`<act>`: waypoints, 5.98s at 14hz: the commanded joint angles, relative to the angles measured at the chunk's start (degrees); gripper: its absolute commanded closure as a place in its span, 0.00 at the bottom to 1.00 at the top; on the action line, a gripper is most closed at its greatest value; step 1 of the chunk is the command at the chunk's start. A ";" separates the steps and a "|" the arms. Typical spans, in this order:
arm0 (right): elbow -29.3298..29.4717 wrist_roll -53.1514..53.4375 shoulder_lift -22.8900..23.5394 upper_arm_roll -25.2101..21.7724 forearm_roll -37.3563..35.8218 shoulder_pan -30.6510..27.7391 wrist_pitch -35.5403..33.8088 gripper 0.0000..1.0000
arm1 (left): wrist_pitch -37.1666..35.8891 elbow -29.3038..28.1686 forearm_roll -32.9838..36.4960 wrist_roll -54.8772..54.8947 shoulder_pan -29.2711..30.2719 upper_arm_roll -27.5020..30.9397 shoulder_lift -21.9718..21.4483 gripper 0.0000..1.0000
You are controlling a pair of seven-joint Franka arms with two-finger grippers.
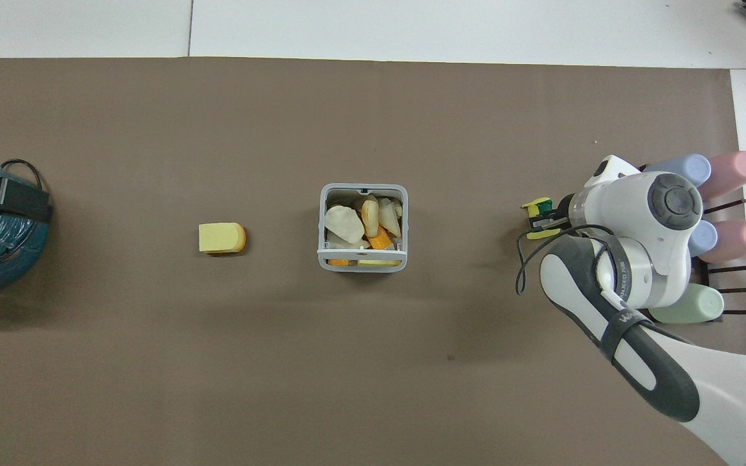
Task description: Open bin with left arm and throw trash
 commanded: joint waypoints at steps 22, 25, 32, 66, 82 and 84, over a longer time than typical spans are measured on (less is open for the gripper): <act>1.40 1.57 -0.61 0.59 -1.10 -0.98 -1.71 1.00 | 4.14 -6.92 -0.46 0.04 -2.98 -0.35 -3.91 0.00; 1.40 1.66 -0.70 0.59 -1.01 -0.98 -1.80 1.00 | 13.75 -16.08 -0.55 -0.22 -3.43 -0.44 -6.38 0.00; 4.39 10.25 -4.47 1.20 -0.40 -0.19 -10.05 1.00 | 30.43 -22.32 -0.64 -16.73 -12.47 -0.52 1.26 0.00; 11.07 30.05 -8.79 8.06 9.26 -0.19 -19.73 1.00 | 51.41 -31.06 -0.46 -15.52 -12.13 -0.26 12.78 1.00; 13.53 43.10 -8.52 9.37 22.71 3.40 -17.55 1.00 | 26.96 -7.14 -2.66 -15.78 -10.55 0.18 12.87 1.00; 12.74 51.28 -7.39 9.38 24.91 9.45 -8.87 1.00 | 26.42 -6.25 -3.97 -16.04 -10.46 0.18 13.04 1.00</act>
